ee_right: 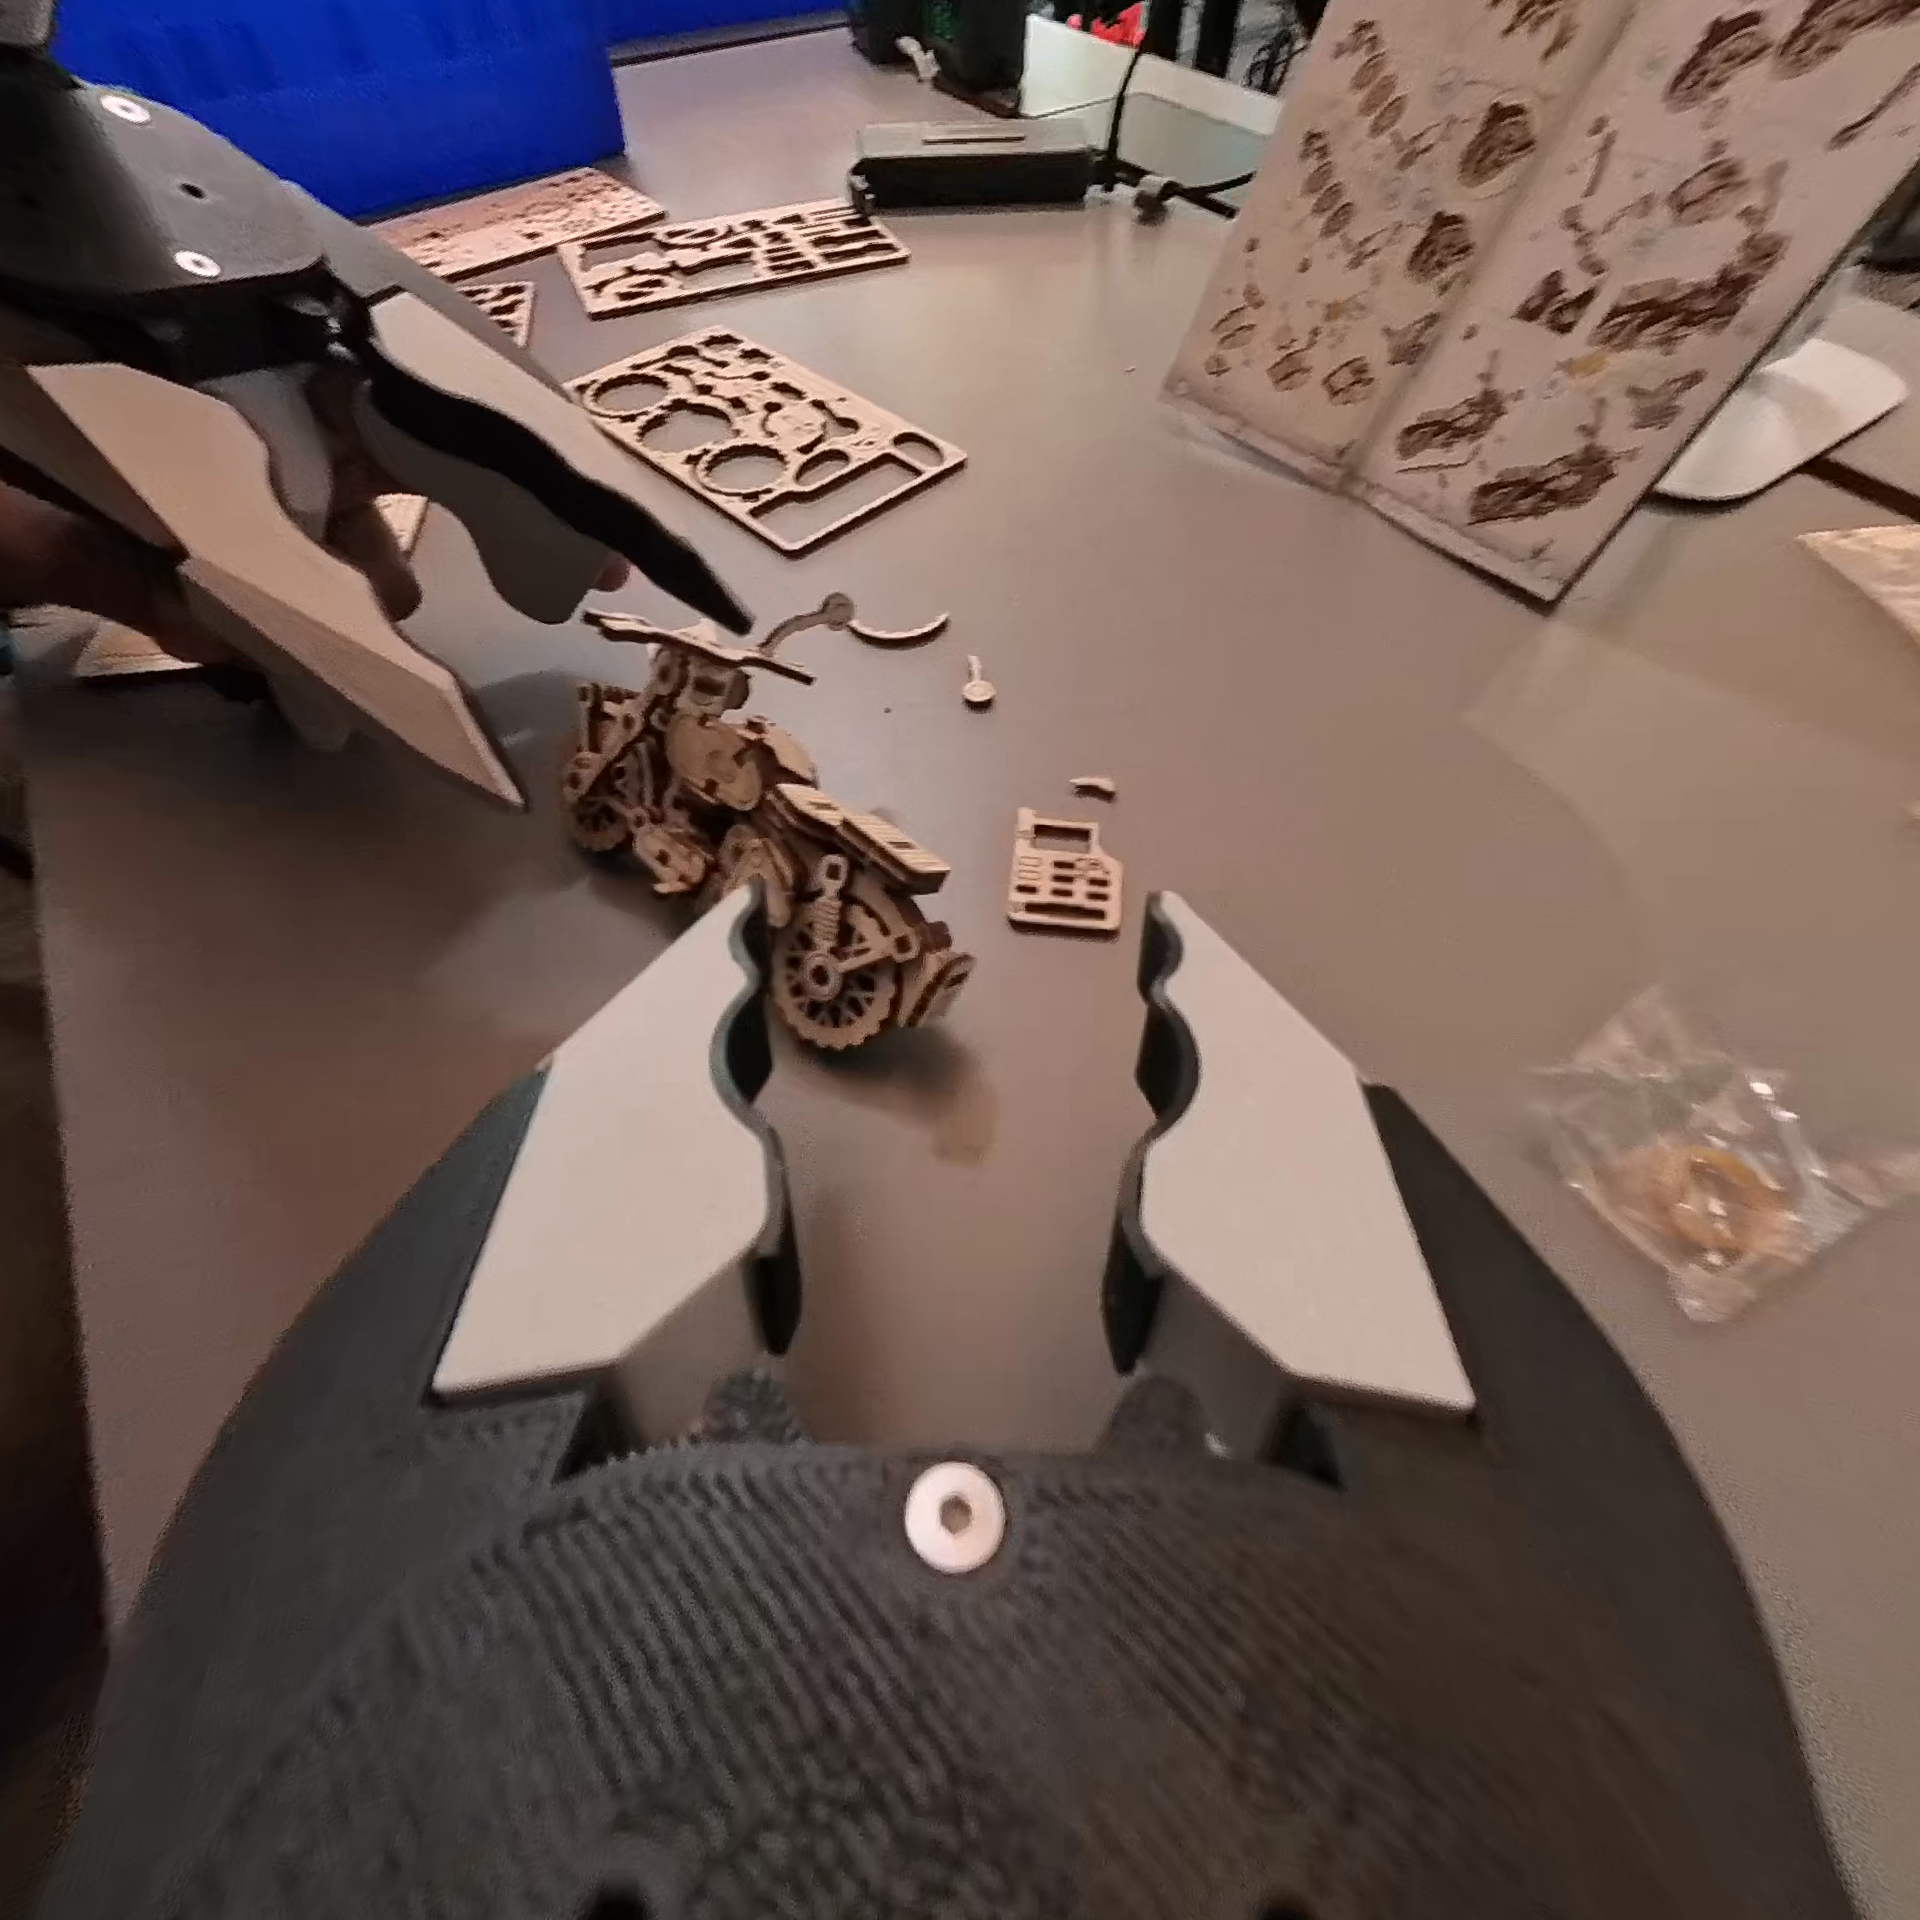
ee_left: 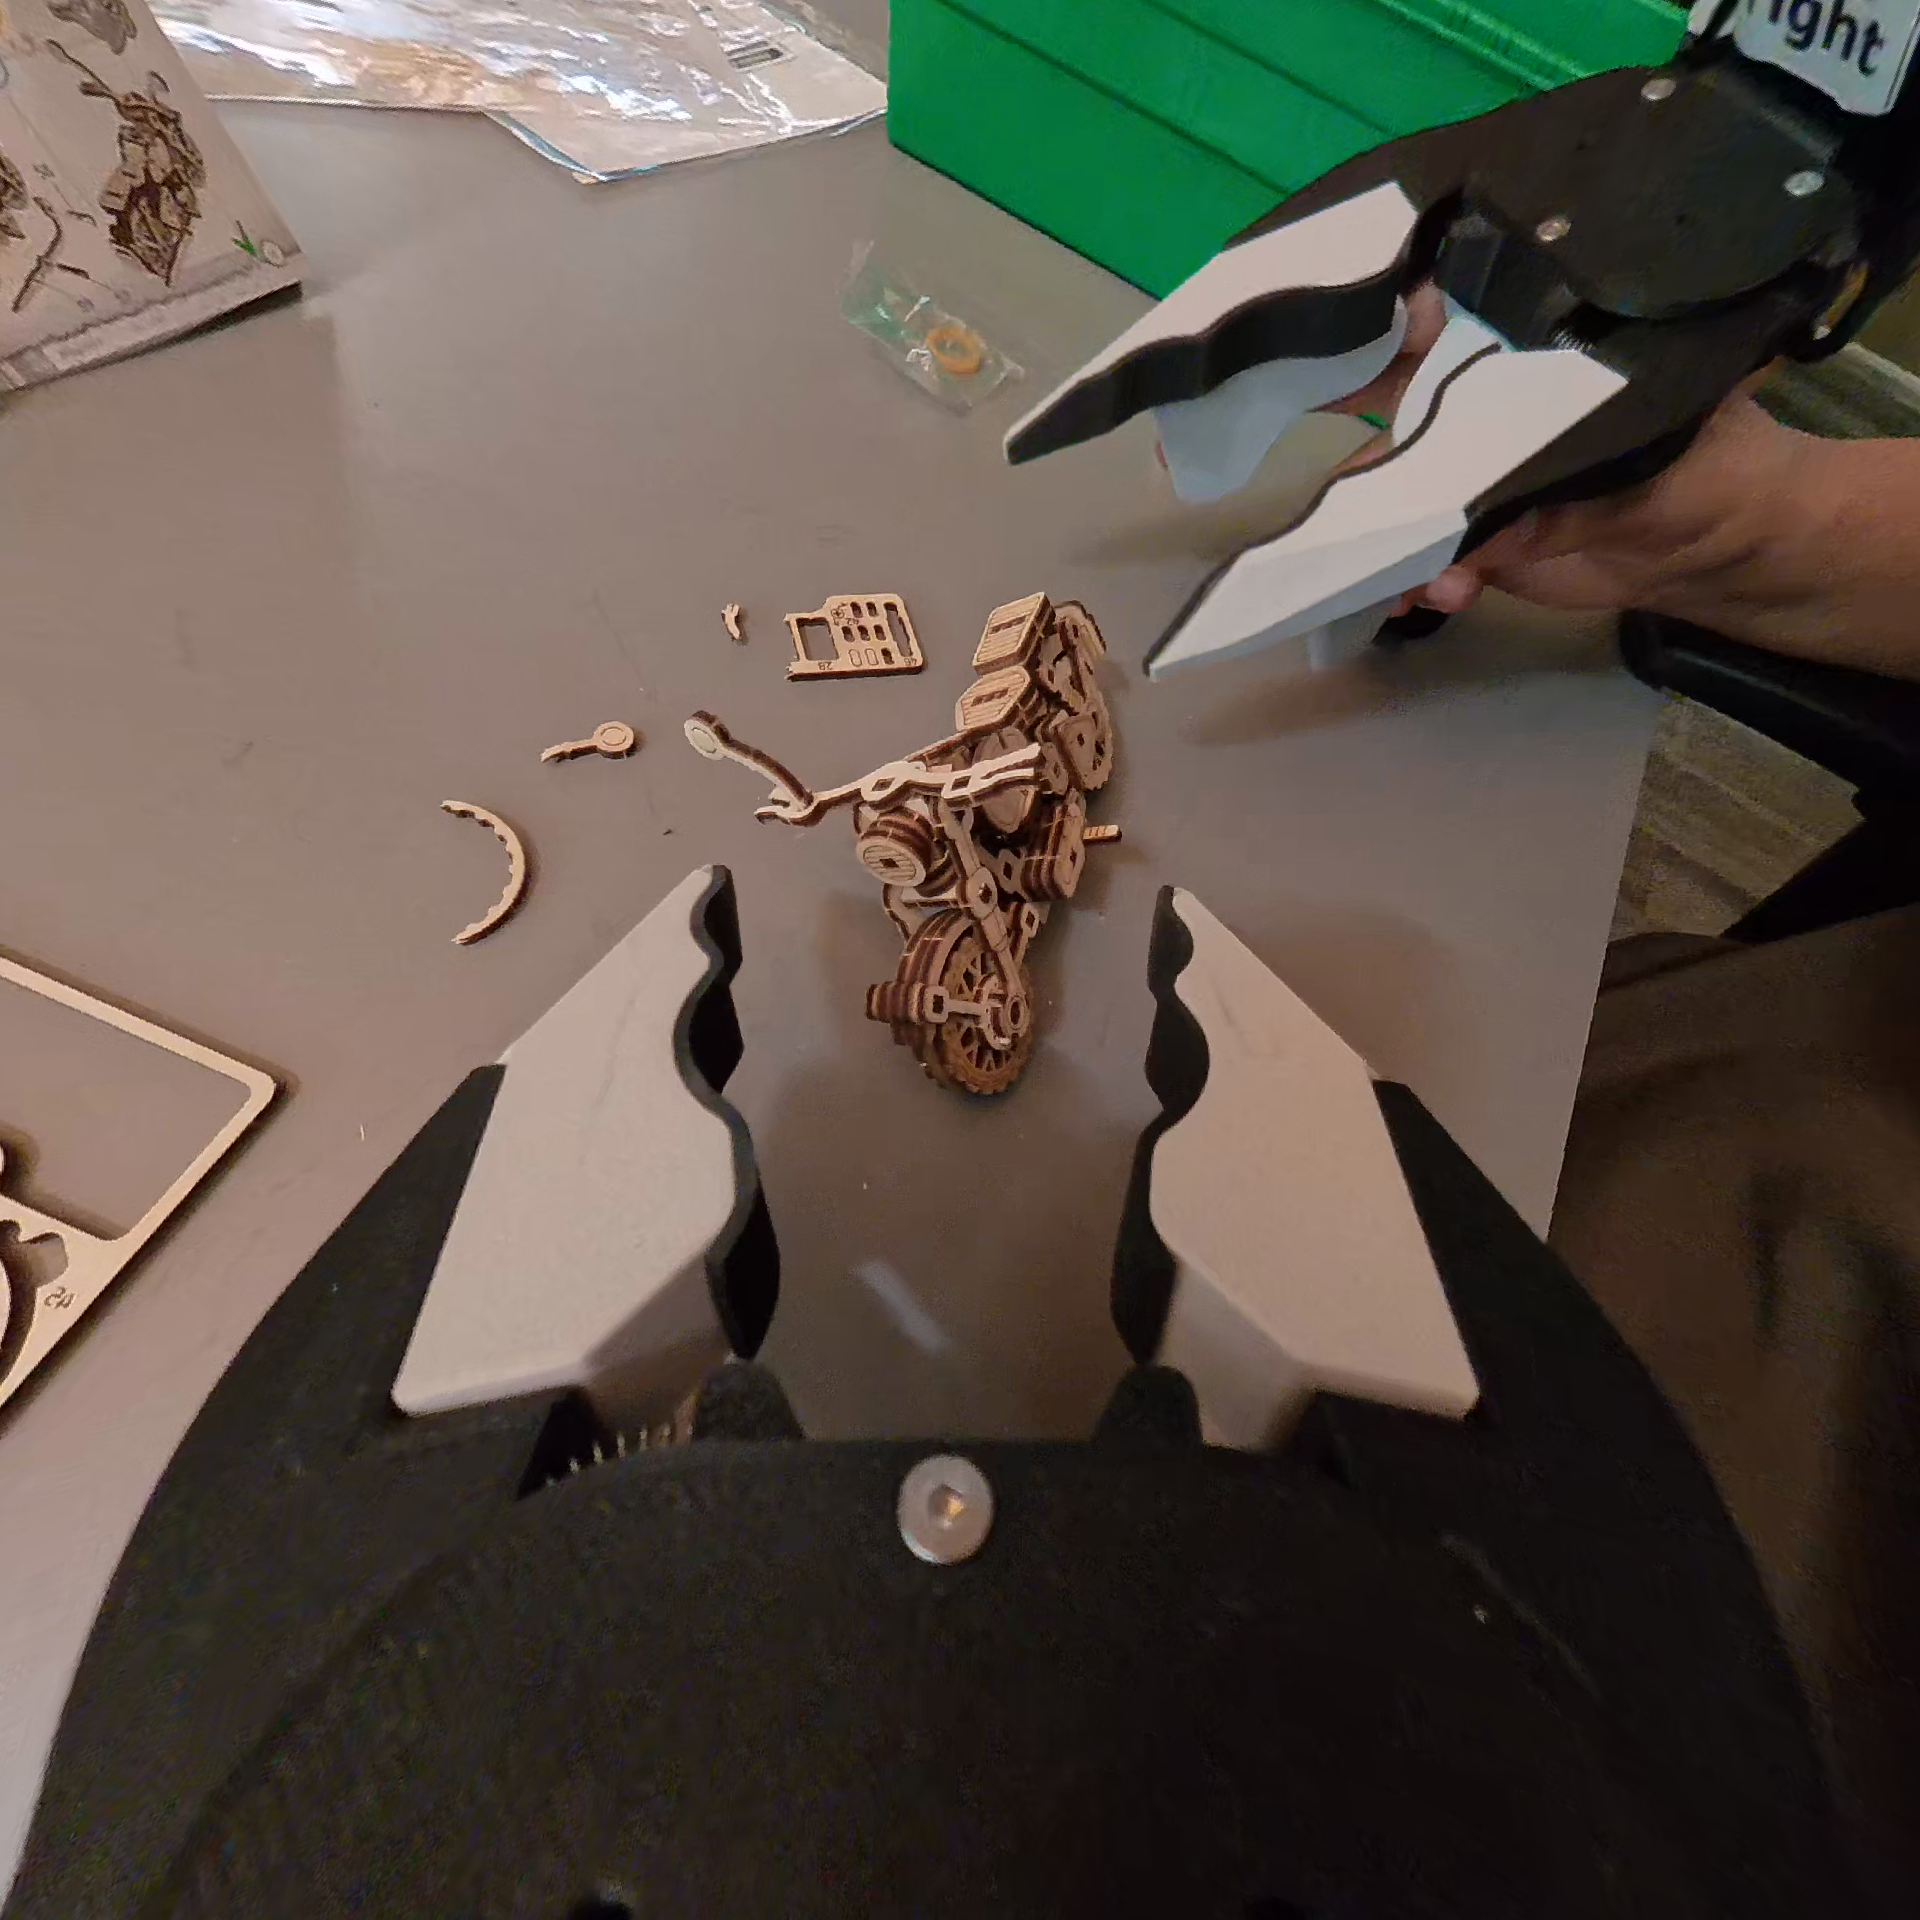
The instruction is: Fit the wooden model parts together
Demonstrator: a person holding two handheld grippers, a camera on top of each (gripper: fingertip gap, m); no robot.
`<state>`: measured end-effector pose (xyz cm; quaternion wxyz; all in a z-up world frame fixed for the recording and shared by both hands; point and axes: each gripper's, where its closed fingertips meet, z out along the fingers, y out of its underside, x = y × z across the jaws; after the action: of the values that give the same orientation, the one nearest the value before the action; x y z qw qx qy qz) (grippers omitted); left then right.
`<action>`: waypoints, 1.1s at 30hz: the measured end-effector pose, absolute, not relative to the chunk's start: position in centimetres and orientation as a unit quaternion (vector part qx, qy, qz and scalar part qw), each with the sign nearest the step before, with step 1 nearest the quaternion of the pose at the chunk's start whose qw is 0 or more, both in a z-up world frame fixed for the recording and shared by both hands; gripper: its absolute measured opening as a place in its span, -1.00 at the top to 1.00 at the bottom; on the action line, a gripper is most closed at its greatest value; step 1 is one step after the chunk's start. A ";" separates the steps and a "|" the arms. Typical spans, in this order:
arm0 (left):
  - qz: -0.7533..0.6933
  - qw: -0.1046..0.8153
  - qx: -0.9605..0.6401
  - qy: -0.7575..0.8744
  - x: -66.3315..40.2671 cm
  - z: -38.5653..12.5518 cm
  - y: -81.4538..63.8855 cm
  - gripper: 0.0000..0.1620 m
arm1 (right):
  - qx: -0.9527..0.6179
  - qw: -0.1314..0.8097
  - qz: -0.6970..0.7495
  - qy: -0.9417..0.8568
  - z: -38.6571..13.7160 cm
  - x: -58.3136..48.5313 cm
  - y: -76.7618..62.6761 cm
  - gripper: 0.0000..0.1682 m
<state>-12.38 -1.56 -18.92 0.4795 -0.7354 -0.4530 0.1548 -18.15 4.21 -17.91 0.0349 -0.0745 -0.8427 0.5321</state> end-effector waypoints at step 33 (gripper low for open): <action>0.148 0.400 -0.782 -0.454 -11.6 -21.4 -1.4 0.09 | 0.025 -0.156 0.492 -0.856 -18.7 -11.1 3.9 0.38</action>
<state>-11.63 -1.40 -21.42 0.3998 -0.7822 -0.4544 0.1479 -11.15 3.91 -18.73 -0.1555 0.0248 -0.8560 0.4925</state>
